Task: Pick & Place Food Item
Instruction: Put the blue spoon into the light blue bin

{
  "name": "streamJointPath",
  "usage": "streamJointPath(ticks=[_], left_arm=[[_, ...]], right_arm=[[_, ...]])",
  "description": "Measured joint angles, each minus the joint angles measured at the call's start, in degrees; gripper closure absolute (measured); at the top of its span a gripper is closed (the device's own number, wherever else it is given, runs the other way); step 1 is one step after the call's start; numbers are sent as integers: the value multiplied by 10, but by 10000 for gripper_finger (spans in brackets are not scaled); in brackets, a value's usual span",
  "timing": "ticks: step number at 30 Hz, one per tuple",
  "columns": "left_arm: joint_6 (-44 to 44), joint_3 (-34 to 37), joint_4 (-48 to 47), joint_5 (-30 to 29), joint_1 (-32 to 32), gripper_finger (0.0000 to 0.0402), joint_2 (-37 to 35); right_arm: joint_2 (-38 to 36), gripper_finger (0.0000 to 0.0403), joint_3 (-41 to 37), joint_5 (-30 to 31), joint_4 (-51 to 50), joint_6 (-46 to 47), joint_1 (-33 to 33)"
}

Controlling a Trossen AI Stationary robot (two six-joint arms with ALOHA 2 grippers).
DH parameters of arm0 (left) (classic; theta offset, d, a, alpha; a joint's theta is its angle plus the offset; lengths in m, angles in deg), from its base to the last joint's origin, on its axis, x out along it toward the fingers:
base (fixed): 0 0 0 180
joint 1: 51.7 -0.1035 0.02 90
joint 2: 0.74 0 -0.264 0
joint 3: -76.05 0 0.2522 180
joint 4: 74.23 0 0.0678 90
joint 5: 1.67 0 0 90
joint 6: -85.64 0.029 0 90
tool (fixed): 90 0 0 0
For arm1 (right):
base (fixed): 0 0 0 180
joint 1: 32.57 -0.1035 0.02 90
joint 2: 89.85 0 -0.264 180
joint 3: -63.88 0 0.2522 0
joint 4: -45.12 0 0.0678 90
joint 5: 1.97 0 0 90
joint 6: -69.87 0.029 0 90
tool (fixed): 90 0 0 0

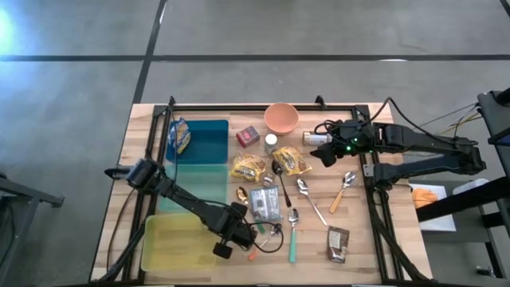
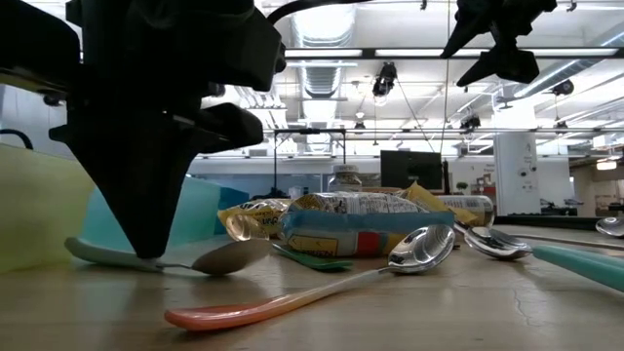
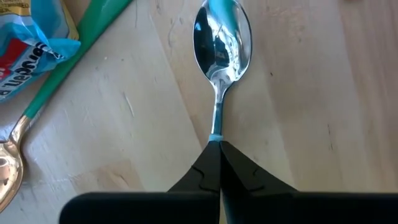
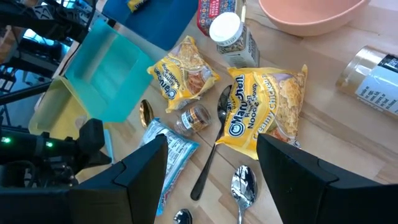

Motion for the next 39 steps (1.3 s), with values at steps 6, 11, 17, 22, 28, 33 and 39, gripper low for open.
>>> streamJointPath(ticks=[6,11,17,22,28,33,39], left_arm=[[2,-10,8,0,0,352,0],[9,-12,26,-1,0,301,0],[26,-11,33,-2,0,266,0],[32,-11,55,-2,0,263,1],[45,-11,57,-4,0,263,24],[46,-12,56,-20,0,271,28],[61,-12,58,-20,1,347,34]], right_arm=[[0,161,0,0,0,-2,0],[0,161,0,0,0,-4,0],[0,161,0,-1,0,-7,0],[0,161,0,-2,0,-9,0],[0,161,0,-5,0,-11,0],[-2,161,0,-7,-1,-11,0],[-7,161,0,-7,-1,-11,0]])
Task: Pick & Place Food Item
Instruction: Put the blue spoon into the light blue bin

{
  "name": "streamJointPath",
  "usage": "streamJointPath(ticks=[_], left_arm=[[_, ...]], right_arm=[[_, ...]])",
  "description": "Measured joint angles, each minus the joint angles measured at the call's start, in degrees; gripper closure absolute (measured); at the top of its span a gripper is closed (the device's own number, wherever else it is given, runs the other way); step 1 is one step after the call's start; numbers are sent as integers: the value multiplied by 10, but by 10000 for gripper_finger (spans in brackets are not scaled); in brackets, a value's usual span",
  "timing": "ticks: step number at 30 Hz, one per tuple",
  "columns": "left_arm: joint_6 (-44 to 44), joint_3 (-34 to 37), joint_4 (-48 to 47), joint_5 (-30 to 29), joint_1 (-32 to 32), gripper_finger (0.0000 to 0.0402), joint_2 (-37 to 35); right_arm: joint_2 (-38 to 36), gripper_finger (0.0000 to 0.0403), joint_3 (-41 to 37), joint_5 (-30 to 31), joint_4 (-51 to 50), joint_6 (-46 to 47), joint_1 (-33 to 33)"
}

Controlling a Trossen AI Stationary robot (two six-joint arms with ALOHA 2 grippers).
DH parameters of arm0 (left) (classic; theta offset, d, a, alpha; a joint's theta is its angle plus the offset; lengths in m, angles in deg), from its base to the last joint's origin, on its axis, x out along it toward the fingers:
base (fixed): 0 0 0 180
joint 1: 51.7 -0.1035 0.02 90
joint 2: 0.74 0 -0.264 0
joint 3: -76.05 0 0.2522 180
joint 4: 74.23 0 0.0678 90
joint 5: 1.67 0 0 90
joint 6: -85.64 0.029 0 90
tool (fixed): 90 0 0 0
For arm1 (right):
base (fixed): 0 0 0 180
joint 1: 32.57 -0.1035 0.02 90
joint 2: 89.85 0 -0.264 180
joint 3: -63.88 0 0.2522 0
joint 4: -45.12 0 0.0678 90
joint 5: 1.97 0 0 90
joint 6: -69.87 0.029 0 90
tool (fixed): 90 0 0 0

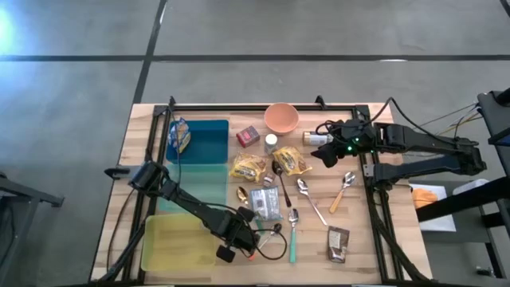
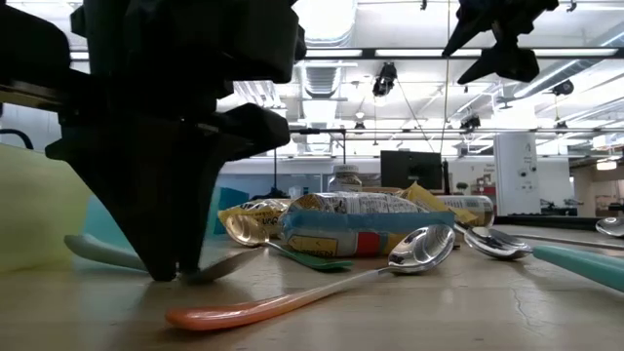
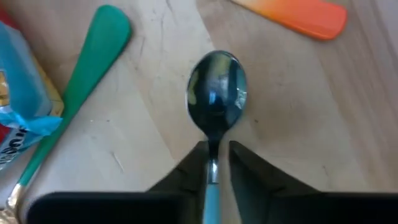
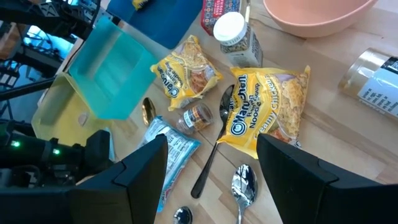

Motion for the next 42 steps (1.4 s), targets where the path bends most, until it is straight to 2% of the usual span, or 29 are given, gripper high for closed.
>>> streamJointPath(ticks=[2,6,42], left_arm=[[0,0,1,-1,0,381,0],[-3,0,10,-17,-2,397,1],[-46,2,-15,-17,-13,401,-59]], right_arm=[[-2,161,0,0,0,0,0],[-5,161,0,1,0,0,0],[-8,161,0,2,2,7,0]])
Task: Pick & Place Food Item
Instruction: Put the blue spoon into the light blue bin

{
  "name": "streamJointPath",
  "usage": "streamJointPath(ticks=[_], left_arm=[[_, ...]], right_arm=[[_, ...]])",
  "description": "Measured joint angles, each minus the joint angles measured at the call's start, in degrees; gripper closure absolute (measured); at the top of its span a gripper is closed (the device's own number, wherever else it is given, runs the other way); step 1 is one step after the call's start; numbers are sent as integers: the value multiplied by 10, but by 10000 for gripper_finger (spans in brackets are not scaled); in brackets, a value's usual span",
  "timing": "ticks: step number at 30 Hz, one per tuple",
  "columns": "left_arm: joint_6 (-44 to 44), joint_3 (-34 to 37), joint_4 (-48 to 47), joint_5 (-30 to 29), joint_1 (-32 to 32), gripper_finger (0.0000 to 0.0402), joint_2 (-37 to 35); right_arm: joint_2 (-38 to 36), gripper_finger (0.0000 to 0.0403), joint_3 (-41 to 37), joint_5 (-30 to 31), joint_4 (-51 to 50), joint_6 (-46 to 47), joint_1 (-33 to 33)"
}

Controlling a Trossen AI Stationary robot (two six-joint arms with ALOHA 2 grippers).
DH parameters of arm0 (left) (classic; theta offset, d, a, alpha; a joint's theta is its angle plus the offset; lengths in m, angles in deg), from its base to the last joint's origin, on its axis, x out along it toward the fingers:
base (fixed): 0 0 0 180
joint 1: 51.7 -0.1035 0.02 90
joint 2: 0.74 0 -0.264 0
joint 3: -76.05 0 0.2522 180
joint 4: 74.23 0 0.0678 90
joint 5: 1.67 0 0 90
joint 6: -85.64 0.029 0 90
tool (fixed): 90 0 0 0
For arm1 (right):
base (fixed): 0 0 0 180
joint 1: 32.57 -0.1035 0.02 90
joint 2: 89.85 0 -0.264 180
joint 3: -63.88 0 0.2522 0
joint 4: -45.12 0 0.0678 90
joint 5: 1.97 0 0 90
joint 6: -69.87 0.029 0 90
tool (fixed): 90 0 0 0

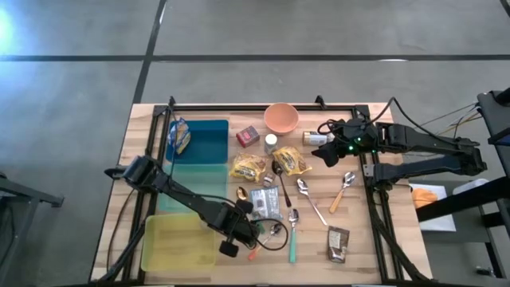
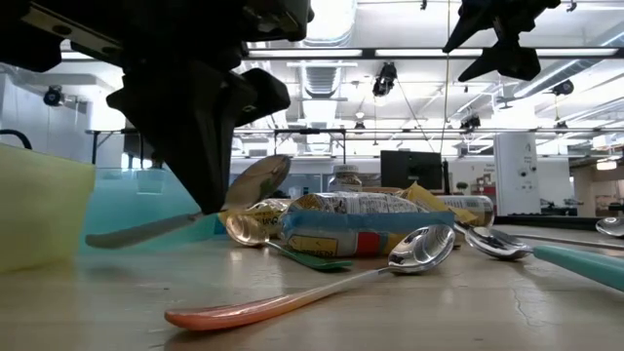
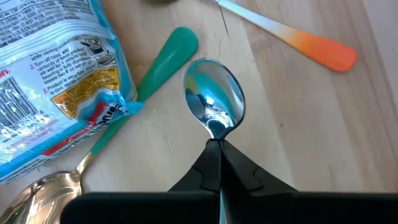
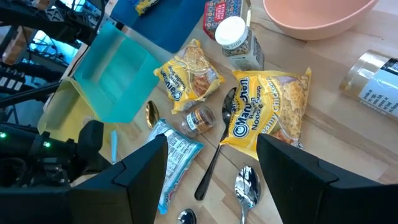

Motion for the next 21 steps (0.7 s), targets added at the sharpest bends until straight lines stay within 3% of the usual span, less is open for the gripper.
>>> streamJointPath(ticks=[21], left_arm=[[-62,-1,-47,-34,-18,401,-101]], right_arm=[[0,161,0,0,2,0,0]])
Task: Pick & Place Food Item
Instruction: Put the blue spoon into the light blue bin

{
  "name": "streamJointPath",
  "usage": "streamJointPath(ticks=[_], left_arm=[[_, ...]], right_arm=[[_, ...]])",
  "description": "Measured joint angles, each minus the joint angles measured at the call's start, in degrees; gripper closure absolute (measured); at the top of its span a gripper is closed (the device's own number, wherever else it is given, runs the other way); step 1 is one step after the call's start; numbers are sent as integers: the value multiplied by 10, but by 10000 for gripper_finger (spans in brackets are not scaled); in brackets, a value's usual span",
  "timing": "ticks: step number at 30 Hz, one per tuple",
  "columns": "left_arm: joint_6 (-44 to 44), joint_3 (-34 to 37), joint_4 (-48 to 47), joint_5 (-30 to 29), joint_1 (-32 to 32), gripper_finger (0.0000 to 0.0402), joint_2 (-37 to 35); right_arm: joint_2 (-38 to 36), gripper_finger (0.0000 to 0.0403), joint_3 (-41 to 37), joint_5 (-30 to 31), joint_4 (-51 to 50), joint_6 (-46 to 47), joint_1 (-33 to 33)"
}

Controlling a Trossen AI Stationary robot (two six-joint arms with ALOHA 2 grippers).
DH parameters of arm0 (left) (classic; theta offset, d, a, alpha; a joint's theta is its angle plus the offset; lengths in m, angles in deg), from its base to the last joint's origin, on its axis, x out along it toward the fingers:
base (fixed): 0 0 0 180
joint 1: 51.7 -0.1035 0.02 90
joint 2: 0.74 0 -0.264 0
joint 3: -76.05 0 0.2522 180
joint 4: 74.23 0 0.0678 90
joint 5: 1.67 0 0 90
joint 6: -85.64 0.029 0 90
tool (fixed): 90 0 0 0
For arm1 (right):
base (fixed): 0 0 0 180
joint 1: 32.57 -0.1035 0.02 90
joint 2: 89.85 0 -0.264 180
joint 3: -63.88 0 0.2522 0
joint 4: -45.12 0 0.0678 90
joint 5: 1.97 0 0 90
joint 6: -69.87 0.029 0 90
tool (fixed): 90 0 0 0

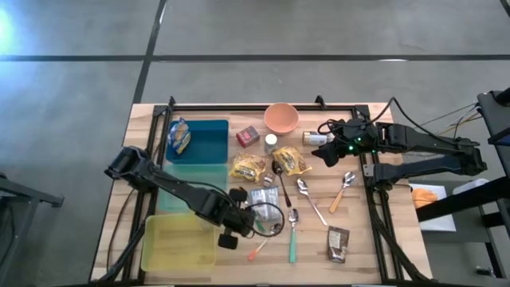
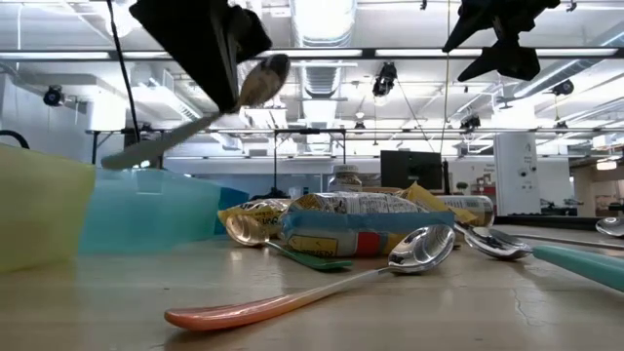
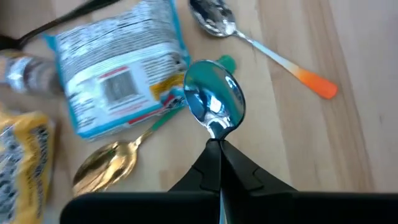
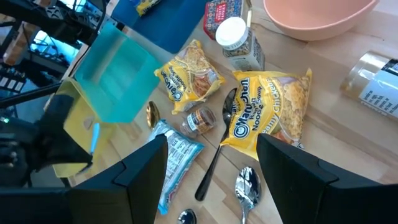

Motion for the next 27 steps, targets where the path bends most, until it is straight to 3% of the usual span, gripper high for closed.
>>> streamJointPath(ticks=[12,21,27], left_arm=[[-46,0,-81,-30,-16,401,-70],[-48,3,-160,-53,-44,401,-85],[-65,57,-161,-54,-57,401,-115]], right_arm=[[0,161,0,0,2,0,0],[0,161,0,0,2,-4,0],[0,161,0,0,1,-7,0]])
